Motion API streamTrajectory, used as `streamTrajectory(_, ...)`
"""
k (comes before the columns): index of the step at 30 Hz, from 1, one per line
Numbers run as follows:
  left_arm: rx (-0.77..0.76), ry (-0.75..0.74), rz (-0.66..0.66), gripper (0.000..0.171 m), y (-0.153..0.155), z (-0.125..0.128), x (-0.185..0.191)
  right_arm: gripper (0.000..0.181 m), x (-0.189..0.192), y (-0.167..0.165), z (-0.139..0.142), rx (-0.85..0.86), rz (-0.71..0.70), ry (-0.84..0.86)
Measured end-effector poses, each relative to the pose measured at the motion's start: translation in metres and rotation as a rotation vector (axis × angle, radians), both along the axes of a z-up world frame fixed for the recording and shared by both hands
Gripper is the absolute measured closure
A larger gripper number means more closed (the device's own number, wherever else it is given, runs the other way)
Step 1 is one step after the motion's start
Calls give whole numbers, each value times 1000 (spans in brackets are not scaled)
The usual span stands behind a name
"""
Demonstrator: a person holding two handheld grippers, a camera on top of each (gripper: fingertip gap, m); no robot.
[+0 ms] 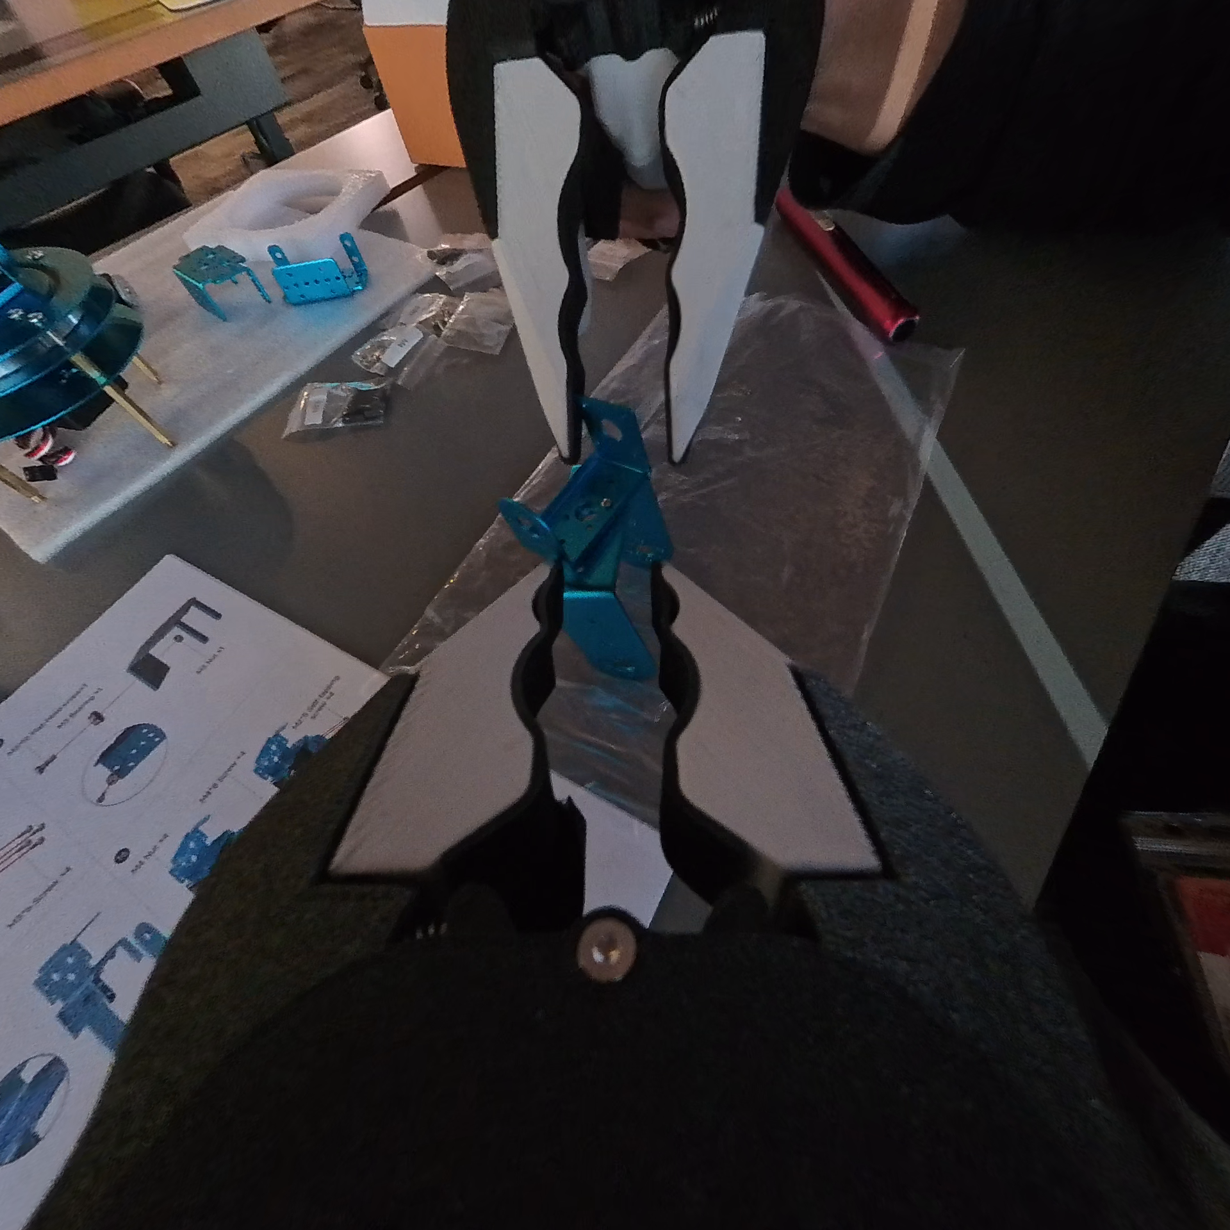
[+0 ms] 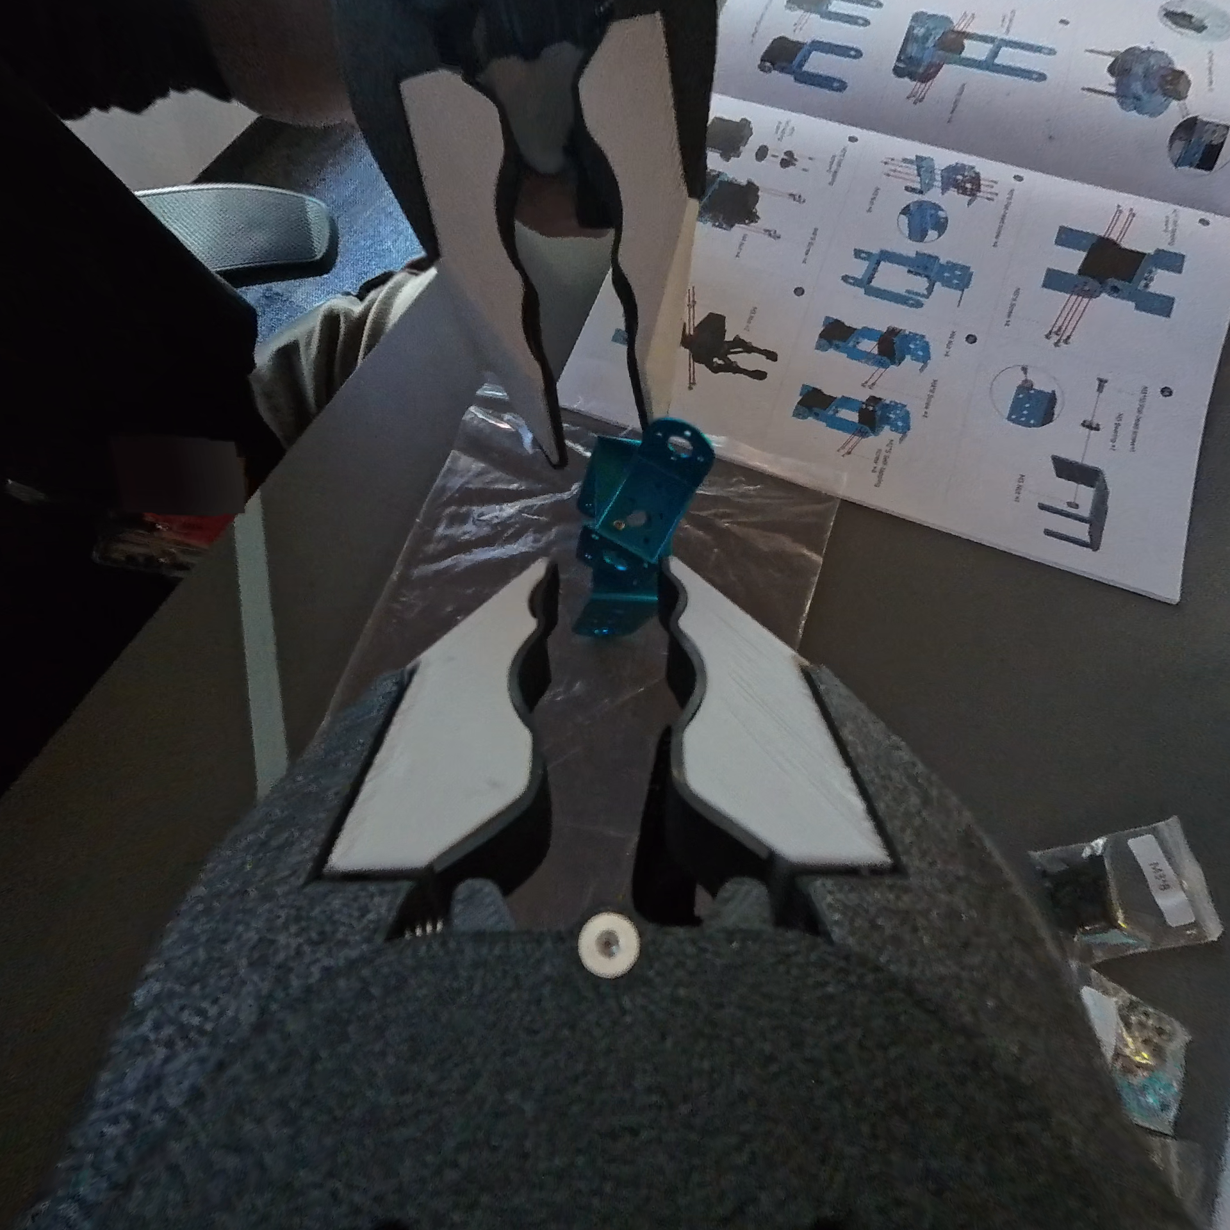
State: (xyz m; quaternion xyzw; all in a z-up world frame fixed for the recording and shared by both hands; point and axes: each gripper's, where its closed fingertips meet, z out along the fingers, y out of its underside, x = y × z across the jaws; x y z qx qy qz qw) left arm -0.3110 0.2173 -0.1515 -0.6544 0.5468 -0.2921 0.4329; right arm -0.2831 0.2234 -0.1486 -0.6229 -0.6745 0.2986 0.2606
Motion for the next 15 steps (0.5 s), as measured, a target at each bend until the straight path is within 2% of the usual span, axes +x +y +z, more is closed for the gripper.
streamTrajectory(4,23,12,31,142,5,-4,-1,151,-5,1,-3,18,-12,-6)
streamTrajectory(7,26,3,52,117,15,0,-5,162,-4,-3,-1,60,18,-12)
streamTrajectory(8,5,-11,12,106,12,2,-3,164,-4,-4,0,81,33,-9)
streamTrajectory(12,-23,-100,-175,103,-8,16,14,170,-4,-9,0,147,73,-6)
streamTrajectory(15,18,-53,-181,104,-1,12,21,170,-5,-8,-3,199,67,-15)
